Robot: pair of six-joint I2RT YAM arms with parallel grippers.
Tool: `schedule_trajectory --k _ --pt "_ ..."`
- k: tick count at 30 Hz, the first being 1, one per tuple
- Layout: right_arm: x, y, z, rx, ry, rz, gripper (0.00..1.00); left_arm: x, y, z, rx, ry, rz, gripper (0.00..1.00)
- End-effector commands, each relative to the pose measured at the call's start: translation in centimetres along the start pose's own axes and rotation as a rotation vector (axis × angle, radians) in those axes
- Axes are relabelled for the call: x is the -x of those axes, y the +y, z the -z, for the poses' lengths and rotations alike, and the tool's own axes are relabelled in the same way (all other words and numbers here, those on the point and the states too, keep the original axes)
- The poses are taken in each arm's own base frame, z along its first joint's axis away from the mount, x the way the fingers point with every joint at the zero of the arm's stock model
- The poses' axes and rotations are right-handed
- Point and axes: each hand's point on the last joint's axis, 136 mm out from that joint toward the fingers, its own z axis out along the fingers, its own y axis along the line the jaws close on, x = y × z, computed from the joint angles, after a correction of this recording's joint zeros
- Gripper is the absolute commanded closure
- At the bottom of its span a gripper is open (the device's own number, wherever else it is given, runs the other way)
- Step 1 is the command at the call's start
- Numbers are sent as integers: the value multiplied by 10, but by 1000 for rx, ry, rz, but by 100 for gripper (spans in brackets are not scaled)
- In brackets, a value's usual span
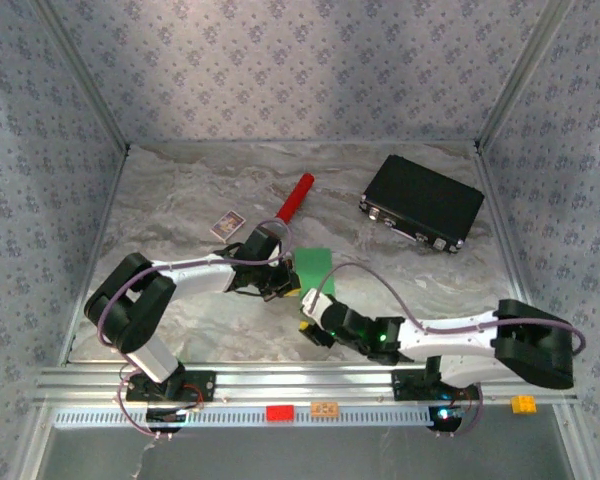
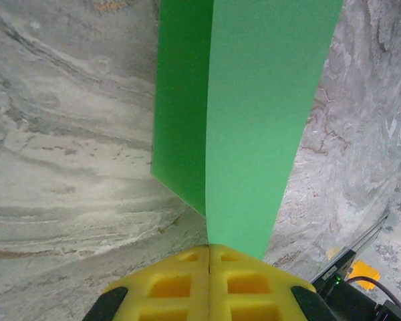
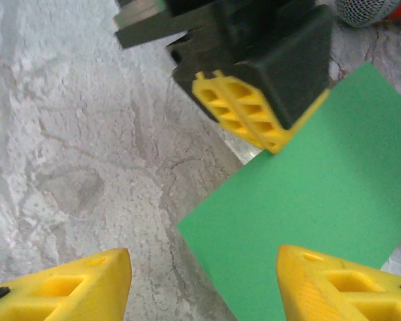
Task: Fold a paper plane with a square sheet of paper (pick it up from the middle)
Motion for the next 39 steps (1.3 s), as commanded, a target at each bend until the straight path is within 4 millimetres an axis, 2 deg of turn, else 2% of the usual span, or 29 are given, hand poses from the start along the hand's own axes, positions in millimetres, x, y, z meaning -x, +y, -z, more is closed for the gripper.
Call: schedule_trajectory --k 1,7,12,19,39 --pt "21 -4 -6 -100 -56 116 39 0 -10 7 -41 -4 -4 100" --pt "17 -3 -21 -207 -33 213 43 1 -11 8 -42 -4 -3 100" --pt "10 -3 -26 -221 -10 218 52 1 -10 7 -39 -4 -4 100" --pt "2 -4 -21 -219 -7 197 68 1 -8 7 -31 -4 -5 100" --pt "0 -9 -16 -236 5 192 99 2 -6 9 -23 -12 -5 100"
